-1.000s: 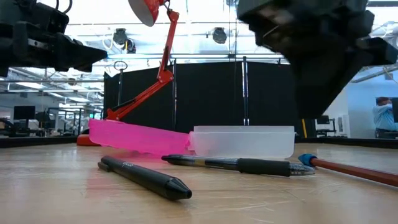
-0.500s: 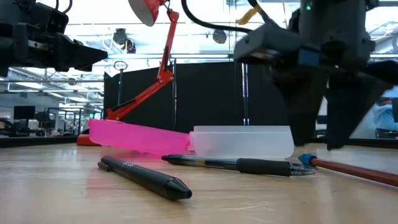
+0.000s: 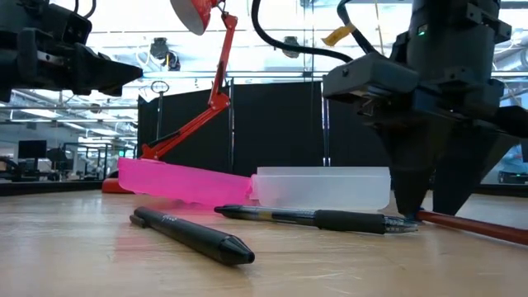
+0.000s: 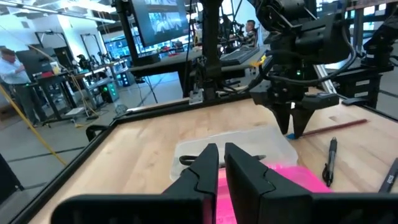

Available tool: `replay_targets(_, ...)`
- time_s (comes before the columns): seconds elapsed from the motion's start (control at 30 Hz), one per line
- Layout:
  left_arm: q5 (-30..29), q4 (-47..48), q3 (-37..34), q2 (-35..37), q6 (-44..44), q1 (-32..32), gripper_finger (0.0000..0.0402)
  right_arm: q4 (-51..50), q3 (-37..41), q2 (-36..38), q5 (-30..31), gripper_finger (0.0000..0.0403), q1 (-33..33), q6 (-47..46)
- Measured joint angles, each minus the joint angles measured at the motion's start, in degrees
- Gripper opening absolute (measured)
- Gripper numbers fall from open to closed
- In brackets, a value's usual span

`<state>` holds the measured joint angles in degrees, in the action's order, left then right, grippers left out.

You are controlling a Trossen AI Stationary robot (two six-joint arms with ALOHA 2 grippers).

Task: Pick & place school supplies into a supply box
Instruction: Put the brown pencil into the pink supply box

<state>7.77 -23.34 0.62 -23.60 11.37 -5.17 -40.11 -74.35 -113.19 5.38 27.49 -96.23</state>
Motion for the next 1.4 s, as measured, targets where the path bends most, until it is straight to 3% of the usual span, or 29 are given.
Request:
replay_targets(0.33, 0.00, 1.37, 0.00, 0.00, -1.59, 0.00, 0.0037, -4.60, 0.11, -0.28, -3.07, 0.0093, -0.15, 3.67)
replay_targets(0.77, 0.02, 2.12, 0.00, -0.01, -3.21, 0.00, 0.0037, -2.18, 0.17, -0.24, -3.06, 0.0043, 0.33, 22.91)
replay_targets(1.17, 0.17, 3.58, 0.02, -0.02, -5.96, 0.02, 0.0037, 3.35, 0.26, -0.17, -0.80, 0.0046, 1.18, 25.03)
replay_targets(1.4, 0.20, 4.96, 0.02, 0.00, -7.45, 0.00, 0.0037, 8.14, 0.21, -0.02, -1.00, 0.0084, 1.97, 27.50)
